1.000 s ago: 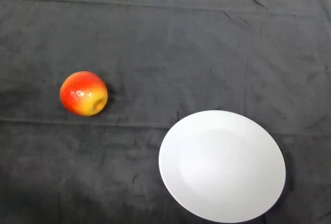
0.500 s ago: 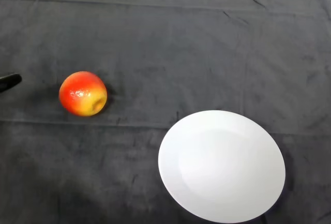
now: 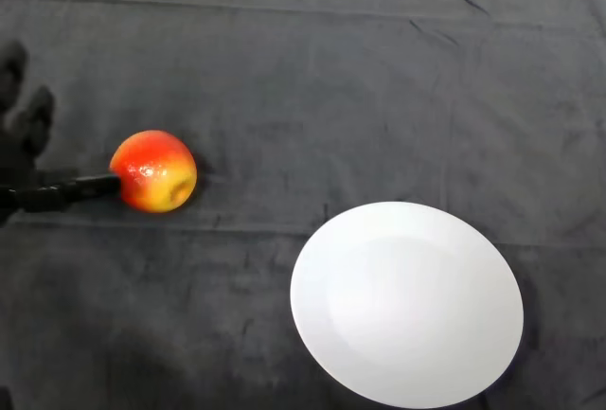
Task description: Move the apple to the plate
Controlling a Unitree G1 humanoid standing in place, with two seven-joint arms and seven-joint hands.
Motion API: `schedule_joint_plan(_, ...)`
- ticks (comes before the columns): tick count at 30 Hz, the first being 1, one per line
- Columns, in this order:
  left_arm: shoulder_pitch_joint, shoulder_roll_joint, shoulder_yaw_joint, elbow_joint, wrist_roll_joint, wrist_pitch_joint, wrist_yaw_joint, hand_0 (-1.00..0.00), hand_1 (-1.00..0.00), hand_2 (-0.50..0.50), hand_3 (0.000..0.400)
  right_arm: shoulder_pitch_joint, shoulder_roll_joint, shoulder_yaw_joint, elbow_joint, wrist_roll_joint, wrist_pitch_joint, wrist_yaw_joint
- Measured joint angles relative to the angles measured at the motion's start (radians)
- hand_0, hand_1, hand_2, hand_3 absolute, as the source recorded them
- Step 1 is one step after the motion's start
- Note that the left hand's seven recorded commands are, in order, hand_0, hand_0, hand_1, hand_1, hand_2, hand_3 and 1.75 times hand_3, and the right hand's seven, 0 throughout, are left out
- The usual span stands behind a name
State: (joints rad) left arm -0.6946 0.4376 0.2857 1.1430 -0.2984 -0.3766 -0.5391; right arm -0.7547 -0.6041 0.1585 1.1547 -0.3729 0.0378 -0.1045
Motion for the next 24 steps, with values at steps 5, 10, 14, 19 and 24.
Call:
schedule_joint_plan(5, 0.0, -0.033, -0.043, 0.0, 0.047, 0.0, -0.019, 0.0, 0.0, 0.0, 0.0, 0.0, 0.0, -0.0001, -0.001, 0.0001, 0.0, 0.0)
schedule_joint_plan(10, 0.0, -0.042, -0.082, 0.0, 0.08, -0.002, -0.051, 0.0, 0.0, 0.0, 0.0, 0.0, 0.0, -0.0002, -0.002, 0.0001, 0.0, 0.0)
schedule_joint_plan(14, 0.0, -0.044, -0.112, 0.0, 0.092, -0.007, -0.067, 0.0, 0.0, 0.0, 0.0, 0.0, 0.0, -0.0002, -0.002, -0.0001, 0.0, 0.0)
schedule_joint_plan(19, 0.0, -0.046, -0.127, 0.0, 0.13, -0.03, -0.078, 0.0, 0.0, 0.0, 0.0, 0.0, 0.0, -0.0003, -0.003, 0.0, 0.0, 0.0)
schedule_joint_plan(24, 0.0, -0.049, -0.159, 0.0, 0.154, -0.039, -0.078, 0.0, 0.0, 0.0, 0.0, 0.0, 0.0, -0.0002, -0.003, 0.0, 0.0, 0.0)
